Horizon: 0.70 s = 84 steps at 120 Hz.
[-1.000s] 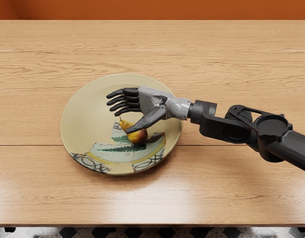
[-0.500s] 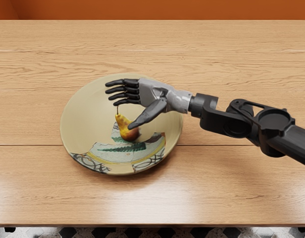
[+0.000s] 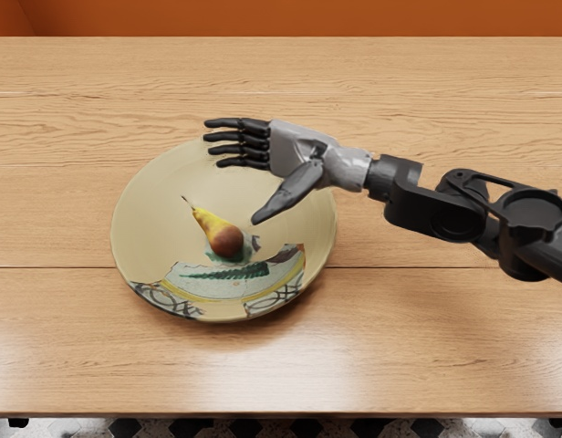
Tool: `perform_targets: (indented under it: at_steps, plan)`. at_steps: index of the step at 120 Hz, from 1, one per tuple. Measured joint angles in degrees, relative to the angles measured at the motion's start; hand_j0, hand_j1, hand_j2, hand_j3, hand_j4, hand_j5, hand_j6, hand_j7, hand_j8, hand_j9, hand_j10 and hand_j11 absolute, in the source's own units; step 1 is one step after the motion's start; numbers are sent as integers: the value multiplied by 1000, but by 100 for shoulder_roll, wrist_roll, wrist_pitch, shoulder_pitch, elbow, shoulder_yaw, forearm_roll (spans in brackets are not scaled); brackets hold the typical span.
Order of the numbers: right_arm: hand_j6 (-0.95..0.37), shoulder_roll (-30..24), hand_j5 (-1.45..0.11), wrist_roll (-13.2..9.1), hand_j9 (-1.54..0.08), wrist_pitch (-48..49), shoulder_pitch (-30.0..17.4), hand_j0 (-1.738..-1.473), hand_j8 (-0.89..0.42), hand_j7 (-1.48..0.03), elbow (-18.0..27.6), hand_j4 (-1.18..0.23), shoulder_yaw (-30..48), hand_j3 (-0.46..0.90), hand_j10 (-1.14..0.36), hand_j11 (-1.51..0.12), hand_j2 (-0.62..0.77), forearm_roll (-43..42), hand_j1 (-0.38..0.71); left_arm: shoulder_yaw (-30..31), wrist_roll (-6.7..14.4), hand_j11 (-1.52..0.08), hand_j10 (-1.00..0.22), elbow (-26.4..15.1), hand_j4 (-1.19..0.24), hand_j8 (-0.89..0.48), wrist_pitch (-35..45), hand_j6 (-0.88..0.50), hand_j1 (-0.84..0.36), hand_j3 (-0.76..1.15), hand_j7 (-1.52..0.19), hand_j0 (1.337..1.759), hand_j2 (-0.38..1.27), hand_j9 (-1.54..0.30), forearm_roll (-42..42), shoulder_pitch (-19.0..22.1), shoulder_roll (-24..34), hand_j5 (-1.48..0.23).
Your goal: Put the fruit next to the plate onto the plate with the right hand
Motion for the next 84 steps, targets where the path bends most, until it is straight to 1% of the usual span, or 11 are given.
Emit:
perform_targets:
  at_steps: [3,12,20,28,41,52,57,63,77,84]
  plan:
    - [-165,-79,-214,-80,-214,0,2,-1658,-165,-214,45,-165,2,0,-165,-214,-31,45,-152,0,0,0,0,0,0,0,0,0,349,0,0,1658,0,0,0,0,0,0]
    - [-149,-322,-193,-434,-193,0,8,-1658,-149,-193,133,-149,8,0,-149,-193,-28,264,-172,0,0,0,0,0,0,0,0,0,349,0,0,1658,0,0,0,0,0,0]
    - [-135,-606,-175,-624,-175,0,6,-1658,-135,-175,207,-135,8,0,-134,-175,-25,413,-189,0,0,0,0,0,0,0,0,0,349,0,0,1658,0,0,0,0,0,0]
    - [-125,-1012,-161,-759,-161,0,-12,-1658,-124,-161,335,-125,6,0,-124,-161,-23,540,-201,0,0,0,0,0,0,0,0,0,349,0,0,1658,0,0,0,0,0,0]
    - [-113,-1747,-146,-1205,-146,0,-52,-1658,-112,-146,522,-113,-8,0,-112,-146,-21,831,-215,0,0,0,0,0,0,0,0,0,349,0,0,1658,0,0,0,0,0,0]
    - [-98,-2277,-127,-1457,-127,0,-78,-1658,-98,-127,626,-98,-41,0,-97,-127,-17,951,-233,4,0,0,0,0,0,0,0,0,349,0,0,1658,0,0,-1,0,0,0]
    - [-91,-2470,-119,-1582,-119,0,-96,-1658,-91,-119,651,-91,-49,0,-91,-119,-16,978,-241,4,0,0,0,0,0,0,0,0,349,0,0,1658,0,0,-1,94,0,0]
    - [-85,-2635,-111,-1739,-111,0,-120,-1658,-85,-111,671,-86,-56,0,-85,-111,-15,1000,-248,4,0,0,0,0,0,0,0,0,349,0,0,1658,0,0,-2,229,0,0]
    - [-71,-2808,-93,-2164,-93,0,-112,-1658,-71,-93,692,-71,-50,0,-71,-93,-12,1022,-265,6,0,0,0,0,0,0,0,0,349,0,0,1658,0,0,-1,235,0,0]
    - [-61,-2843,-79,-2313,-79,1,-97,-1658,-61,-79,697,-61,-42,0,-61,-79,-10,1027,-278,-1,0,0,0,0,0,0,0,0,349,0,0,1658,0,0,-2,234,0,0]
